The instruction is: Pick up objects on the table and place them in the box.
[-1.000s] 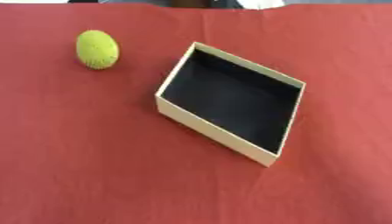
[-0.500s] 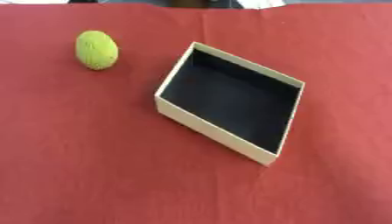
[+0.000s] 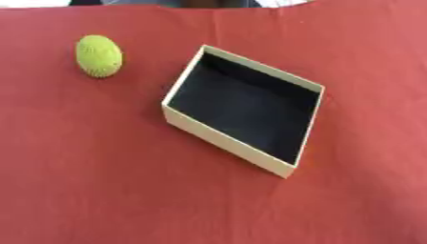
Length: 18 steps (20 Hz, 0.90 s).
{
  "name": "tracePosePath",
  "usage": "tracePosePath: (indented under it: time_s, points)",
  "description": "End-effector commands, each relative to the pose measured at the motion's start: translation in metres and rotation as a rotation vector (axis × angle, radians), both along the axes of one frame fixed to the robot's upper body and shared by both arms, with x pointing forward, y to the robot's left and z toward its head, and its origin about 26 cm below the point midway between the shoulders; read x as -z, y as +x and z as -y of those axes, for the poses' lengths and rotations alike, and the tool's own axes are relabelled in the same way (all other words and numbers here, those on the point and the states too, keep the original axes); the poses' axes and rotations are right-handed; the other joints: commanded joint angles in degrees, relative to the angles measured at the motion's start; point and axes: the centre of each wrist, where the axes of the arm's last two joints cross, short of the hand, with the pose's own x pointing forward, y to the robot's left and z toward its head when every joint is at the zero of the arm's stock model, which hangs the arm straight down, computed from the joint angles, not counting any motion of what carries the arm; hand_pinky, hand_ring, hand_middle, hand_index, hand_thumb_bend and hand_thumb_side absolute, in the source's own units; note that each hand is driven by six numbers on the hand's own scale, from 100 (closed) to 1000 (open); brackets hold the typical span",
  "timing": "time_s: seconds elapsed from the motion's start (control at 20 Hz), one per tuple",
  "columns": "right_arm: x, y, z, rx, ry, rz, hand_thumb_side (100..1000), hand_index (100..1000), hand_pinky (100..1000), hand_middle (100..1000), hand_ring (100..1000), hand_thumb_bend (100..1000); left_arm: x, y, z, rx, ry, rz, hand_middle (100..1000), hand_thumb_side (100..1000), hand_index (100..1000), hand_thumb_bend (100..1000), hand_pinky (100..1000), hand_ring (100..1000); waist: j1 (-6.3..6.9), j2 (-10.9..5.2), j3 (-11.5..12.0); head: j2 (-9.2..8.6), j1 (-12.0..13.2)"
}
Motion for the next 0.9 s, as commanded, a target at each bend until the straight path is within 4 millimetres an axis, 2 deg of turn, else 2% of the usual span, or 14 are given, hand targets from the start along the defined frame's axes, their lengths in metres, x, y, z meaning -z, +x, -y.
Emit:
tracePosePath:
  time_s: [0.05, 0.2, 0.35, 0.7, 0.9]
  points:
    - [-0.010, -0.005, 0.003, 0.014, -0.038, 0.032, 544, 747, 764, 584, 713, 100, 0.004, -0.002, -0.032, -0.053, 0.149, -0.022, 702, 543, 868, 100, 765, 714, 0.04, -1.25, 0.0, -0.16, -0.2]
    - [-0.011, -0.005, 0.002, 0.014, -0.044, 0.034, 544, 747, 765, 584, 713, 100, 0.024, -0.007, -0.061, -0.091, 0.228, -0.074, 722, 525, 875, 100, 769, 731, 0.10, -1.19, -0.1, -0.27, -0.3]
    - [-0.011, -0.006, 0.003, 0.016, -0.050, 0.034, 544, 747, 765, 583, 713, 100, 0.033, -0.016, -0.082, -0.134, 0.296, -0.156, 735, 511, 882, 100, 771, 740, 0.22, -1.13, -0.2, -0.21, -0.3]
    - [-0.013, -0.006, 0.002, 0.012, -0.062, 0.036, 544, 747, 765, 583, 713, 100, 0.044, -0.031, -0.102, -0.221, 0.433, -0.313, 763, 505, 902, 100, 779, 763, 0.49, -1.03, -0.3, 0.07, -0.4]
    - [-0.014, -0.006, 0.003, 0.014, -0.067, 0.037, 543, 747, 765, 583, 713, 100, 0.045, -0.034, -0.112, -0.287, 0.491, -0.326, 761, 454, 913, 100, 773, 761, 0.55, -1.03, -0.4, 0.37, -0.5]
